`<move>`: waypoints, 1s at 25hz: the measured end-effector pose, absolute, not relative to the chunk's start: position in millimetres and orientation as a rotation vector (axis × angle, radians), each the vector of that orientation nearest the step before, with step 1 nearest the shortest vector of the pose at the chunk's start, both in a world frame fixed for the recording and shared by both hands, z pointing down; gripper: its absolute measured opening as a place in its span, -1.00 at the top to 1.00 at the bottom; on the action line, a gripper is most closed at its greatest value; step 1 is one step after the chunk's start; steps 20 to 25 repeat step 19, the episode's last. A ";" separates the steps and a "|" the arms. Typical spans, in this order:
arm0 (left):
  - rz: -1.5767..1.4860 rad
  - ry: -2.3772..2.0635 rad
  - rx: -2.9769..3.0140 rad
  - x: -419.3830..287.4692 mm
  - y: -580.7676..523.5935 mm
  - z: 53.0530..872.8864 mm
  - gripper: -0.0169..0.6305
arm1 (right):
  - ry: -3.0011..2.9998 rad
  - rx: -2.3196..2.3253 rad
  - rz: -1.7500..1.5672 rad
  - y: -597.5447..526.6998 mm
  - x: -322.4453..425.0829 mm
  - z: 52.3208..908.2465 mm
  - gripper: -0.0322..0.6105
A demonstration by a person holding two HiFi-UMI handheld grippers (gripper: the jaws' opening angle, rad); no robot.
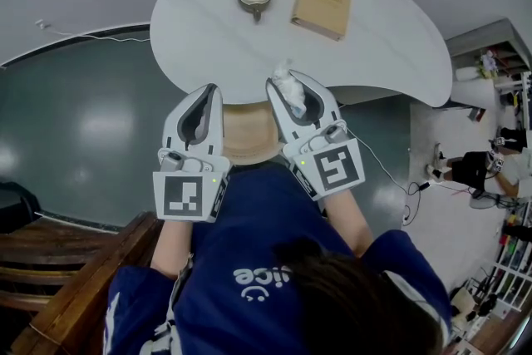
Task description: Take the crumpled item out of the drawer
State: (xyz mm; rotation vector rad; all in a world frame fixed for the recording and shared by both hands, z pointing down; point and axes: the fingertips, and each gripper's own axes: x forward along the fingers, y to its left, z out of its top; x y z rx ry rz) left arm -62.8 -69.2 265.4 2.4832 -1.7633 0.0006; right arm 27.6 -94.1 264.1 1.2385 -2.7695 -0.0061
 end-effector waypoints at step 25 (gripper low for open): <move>0.019 -1.781 2.463 -63.0 -69.0 268.7 0.93 | -2.790 1.199 -0.010 -88.4 24.1 264.2 0.56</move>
